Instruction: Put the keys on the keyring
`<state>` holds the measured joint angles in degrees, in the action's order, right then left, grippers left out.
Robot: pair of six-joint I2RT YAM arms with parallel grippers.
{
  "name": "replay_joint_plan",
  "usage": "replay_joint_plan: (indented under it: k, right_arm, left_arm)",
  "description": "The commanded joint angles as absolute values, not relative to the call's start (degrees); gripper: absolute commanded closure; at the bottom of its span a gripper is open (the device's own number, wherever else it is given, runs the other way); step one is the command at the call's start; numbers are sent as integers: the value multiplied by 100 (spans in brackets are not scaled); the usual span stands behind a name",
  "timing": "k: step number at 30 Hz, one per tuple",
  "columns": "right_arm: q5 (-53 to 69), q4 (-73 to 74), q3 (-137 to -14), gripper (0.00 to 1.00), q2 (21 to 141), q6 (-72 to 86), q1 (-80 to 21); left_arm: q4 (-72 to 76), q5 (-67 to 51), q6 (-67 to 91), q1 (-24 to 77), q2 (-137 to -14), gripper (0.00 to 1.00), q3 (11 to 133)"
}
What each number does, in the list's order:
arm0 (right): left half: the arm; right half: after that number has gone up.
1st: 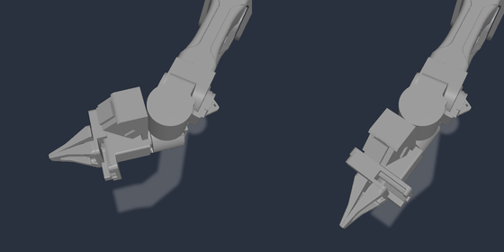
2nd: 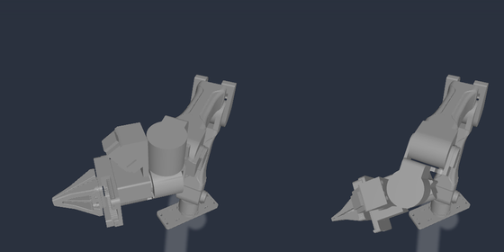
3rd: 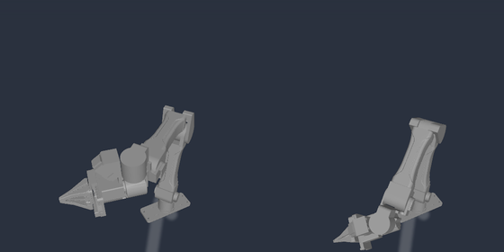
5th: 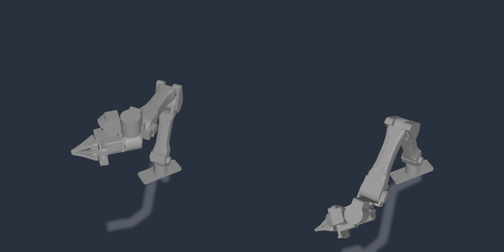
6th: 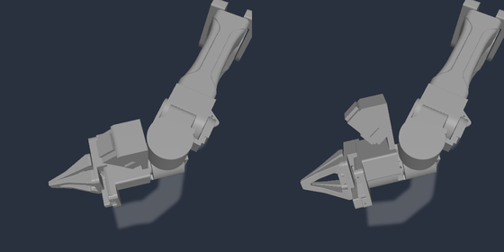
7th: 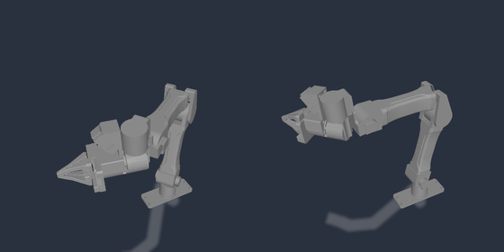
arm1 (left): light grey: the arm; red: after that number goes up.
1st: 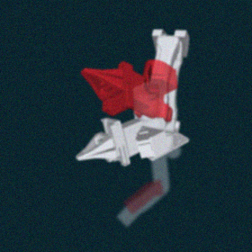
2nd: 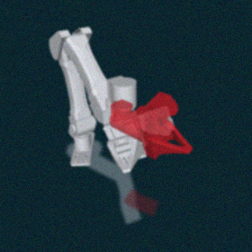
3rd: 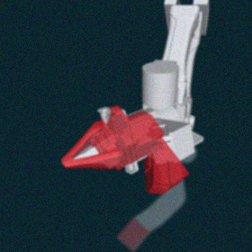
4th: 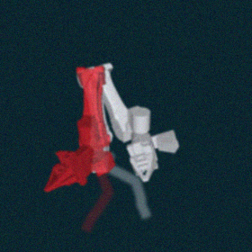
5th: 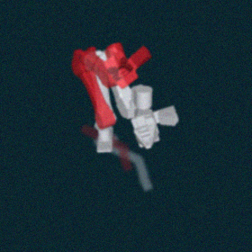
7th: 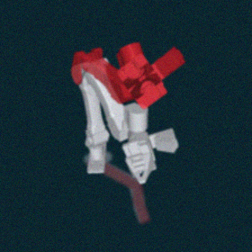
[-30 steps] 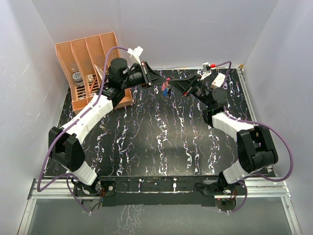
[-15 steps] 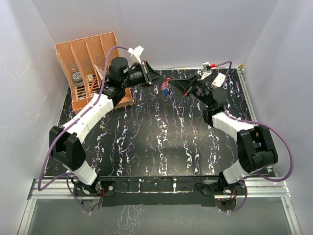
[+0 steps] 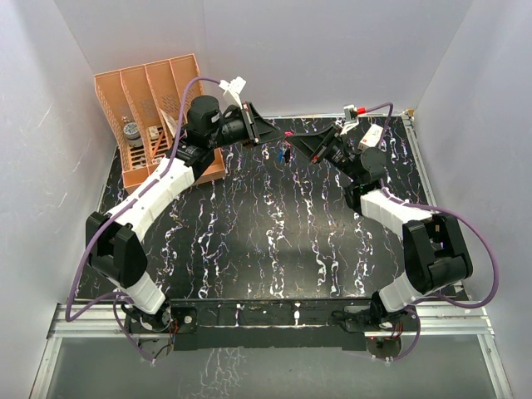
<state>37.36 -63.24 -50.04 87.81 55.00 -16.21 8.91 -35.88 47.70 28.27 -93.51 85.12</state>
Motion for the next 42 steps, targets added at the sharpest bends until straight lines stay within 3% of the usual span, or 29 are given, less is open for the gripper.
replay_joint_plan:
  k: [1, 10, 13, 19, 34, 42]
  right_arm:
    - [3762, -6602, -5273, 100, 8662, 5423, -1688]
    - [3724, -6601, -5267, 99, 8660, 5424, -1688]
    - [3647, -6515, -5239, 81, 8615, 5387, -1688]
    - [3259, -5503, -5269, 65, 8223, 4633, -1670]
    - [3097, -3712, -5583, 59, 7489, 3353, -1652]
    - [3151, -2390, -5938, 45, 7208, 2557, -1736]
  left_arm:
    - [858, -3709, 4747, 2926, -9307, 100, 8745]
    - [855, -3670, 4700, 2935, -9250, 100, 8720]
    - [770, -3646, 4653, 2934, -9225, 100, 8735]
    - [363, -3511, 4371, 2936, -9207, 100, 8901]
    - [-152, -3470, 4153, 2934, -9454, 100, 9354]
    - [-844, -3191, 3955, 2930, -9773, 100, 9904]
